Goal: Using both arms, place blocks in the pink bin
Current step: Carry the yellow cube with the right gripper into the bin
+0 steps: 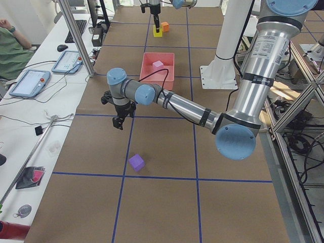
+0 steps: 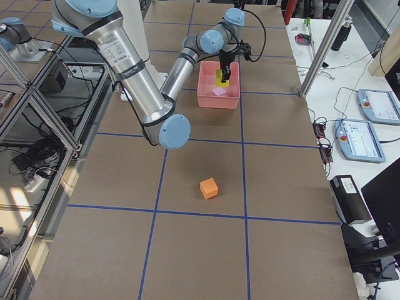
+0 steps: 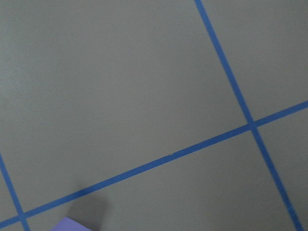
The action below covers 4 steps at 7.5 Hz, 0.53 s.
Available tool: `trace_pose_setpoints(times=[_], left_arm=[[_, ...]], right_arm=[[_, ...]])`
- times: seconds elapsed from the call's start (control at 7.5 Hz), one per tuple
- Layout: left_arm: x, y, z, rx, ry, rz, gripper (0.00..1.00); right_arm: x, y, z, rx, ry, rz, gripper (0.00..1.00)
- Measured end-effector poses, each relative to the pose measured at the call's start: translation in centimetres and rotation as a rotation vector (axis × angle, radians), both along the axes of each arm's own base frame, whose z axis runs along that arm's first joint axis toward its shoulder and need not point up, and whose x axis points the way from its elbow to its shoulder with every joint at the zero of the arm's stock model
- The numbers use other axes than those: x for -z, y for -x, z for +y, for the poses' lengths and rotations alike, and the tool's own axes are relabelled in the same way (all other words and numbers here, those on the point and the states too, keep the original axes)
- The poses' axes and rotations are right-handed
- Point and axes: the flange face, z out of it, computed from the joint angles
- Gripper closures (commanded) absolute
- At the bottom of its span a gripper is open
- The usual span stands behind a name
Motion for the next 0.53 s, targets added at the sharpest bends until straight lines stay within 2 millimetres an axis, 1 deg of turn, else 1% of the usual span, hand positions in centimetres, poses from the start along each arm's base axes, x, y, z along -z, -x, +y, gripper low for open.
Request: trace_pose_setpoints(times=[0.13, 0.27, 0.4, 0.53], left_arm=[[-2.6, 1.1, -0.4, -0.055, -0.014, 0.0, 0.0], [-4.8, 1.7, -0.5, -0.093, -0.025, -0.001, 0.0], [-7.0, 1.9, -0.4, -0.114, -0.037, -0.001, 0.0], [-9.1, 2.0, -0.3, -0.122, -0.047, 0.0, 0.0]], right_arm=[[0.9, 2.7, 0.6, -0.013, 0.016, 0.019, 1.0], [1.5, 5.3, 1.1, -0.02, 0.026, 0.04, 1.0], [1.9, 8.0, 1.6, -0.028, 0.031, 0.057, 1.0], [1.9, 10.7, 1.9, -0.037, 0.03, 0.067, 1.0]])
